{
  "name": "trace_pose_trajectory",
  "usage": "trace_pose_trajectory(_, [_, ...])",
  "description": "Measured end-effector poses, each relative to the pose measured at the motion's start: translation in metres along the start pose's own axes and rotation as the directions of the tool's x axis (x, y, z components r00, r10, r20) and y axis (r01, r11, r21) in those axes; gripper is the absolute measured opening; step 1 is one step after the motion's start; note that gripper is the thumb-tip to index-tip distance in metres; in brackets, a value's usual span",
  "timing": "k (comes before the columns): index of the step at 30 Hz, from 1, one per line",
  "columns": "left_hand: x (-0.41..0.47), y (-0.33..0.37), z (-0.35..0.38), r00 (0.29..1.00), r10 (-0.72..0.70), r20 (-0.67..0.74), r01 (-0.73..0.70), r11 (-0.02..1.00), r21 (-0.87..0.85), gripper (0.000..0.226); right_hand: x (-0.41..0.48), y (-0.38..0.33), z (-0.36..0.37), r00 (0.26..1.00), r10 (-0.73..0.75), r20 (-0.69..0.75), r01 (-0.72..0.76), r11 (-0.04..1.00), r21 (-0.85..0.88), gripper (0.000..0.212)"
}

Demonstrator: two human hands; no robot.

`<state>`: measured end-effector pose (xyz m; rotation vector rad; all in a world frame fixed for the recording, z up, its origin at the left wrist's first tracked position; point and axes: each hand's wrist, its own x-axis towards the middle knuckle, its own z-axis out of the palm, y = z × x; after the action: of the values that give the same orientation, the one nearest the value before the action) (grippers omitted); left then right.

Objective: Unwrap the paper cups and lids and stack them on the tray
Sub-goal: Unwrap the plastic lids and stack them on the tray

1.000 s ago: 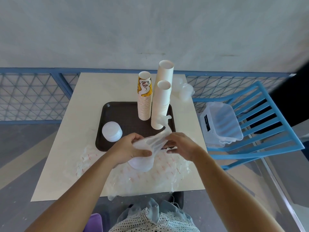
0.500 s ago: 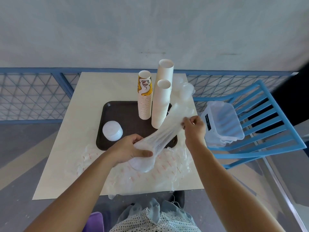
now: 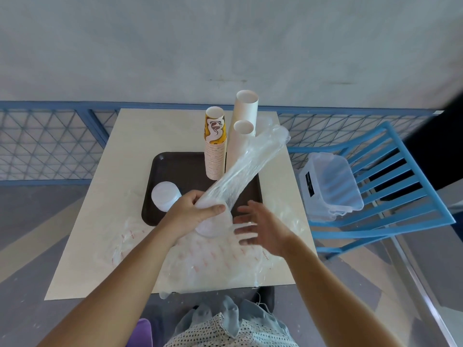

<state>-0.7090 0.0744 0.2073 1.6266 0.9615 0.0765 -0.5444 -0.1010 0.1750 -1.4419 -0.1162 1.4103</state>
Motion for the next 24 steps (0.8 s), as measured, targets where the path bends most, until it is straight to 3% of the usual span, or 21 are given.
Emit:
trace_pose_trajectory(3, [-0.004, 0.012, 0.009, 1.0, 0.011, 0.015, -0.011, 1.0, 0.029, 0.057, -0.007, 0.004, 0.024, 0.982, -0.035, 0.187, 0.042, 0.999, -0.034, 0.048])
trace_pose_trajectory(7, [-0.008, 0.02, 0.015, 0.997, 0.069, 0.033, -0.072, 0.994, 0.083, 0.064, -0.005, 0.0, 0.036, 0.981, -0.17, 0.096, 0.165, 0.985, 0.052, 0.042])
trace_pose_trajectory(10, [-0.011, 0.019, 0.015, 0.965, 0.251, -0.07, -0.239, 0.96, 0.147, 0.072, -0.002, -0.006, 0.032, 0.984, -0.176, 0.018, 0.172, 0.975, 0.141, 0.049])
trace_pose_trajectory(14, [-0.02, 0.017, 0.017, 0.87, 0.475, -0.135, -0.456, 0.877, 0.151, 0.043, -0.002, -0.01, 0.027, 0.983, -0.179, 0.035, 0.164, 0.953, 0.254, 0.063])
trace_pose_trajectory(19, [-0.023, 0.016, 0.021, 0.821, 0.52, -0.236, -0.489, 0.853, 0.179, 0.024, -0.008, -0.008, 0.032, 0.978, -0.193, 0.078, 0.168, 0.954, 0.247, 0.056])
trace_pose_trajectory(24, [-0.024, 0.009, 0.022, 0.733, 0.628, -0.26, -0.567, 0.776, 0.277, 0.011, -0.008, -0.005, 0.037, 0.991, -0.13, -0.008, 0.127, 0.946, 0.298, 0.056])
